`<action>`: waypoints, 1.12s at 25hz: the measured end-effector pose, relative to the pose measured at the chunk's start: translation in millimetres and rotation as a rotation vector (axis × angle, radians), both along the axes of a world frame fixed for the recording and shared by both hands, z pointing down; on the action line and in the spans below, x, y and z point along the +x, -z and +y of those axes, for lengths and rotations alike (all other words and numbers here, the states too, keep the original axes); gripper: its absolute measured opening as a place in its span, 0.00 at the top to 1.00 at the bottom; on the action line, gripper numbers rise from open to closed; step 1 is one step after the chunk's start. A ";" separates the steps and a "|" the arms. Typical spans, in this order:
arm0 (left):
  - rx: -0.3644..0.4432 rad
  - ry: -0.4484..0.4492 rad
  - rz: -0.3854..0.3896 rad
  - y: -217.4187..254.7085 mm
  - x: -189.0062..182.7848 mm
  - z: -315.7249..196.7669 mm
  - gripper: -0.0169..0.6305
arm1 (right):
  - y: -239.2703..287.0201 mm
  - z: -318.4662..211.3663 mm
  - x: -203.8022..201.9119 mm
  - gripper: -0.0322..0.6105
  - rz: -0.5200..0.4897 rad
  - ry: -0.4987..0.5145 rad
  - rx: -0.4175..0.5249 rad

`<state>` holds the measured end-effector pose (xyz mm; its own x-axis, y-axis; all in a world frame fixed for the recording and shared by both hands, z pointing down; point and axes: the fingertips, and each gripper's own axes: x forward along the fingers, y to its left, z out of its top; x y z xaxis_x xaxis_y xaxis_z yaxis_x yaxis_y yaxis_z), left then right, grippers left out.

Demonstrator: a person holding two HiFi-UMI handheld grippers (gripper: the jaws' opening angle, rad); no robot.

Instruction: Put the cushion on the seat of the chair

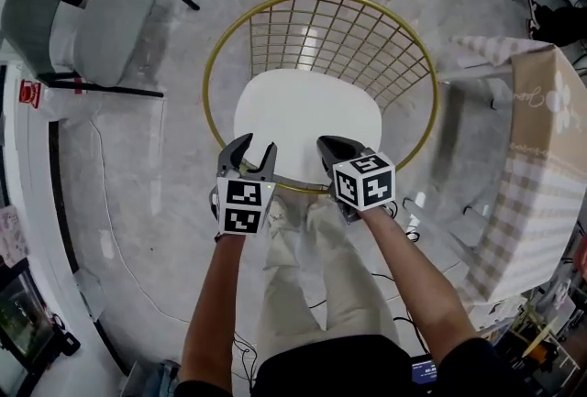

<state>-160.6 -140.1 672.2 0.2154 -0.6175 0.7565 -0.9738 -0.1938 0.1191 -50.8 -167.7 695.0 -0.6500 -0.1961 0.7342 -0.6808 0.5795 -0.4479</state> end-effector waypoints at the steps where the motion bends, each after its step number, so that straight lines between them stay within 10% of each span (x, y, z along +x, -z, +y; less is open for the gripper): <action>1: 0.002 0.004 0.007 5.3 1.2 1.6 0.69 | 6.1 0.6 1.7 0.92 0.000 -0.005 0.002; 28: 0.222 -0.026 0.089 191.7 28.3 53.8 0.86 | 193.2 48.0 1.5 0.92 -0.094 -0.033 0.190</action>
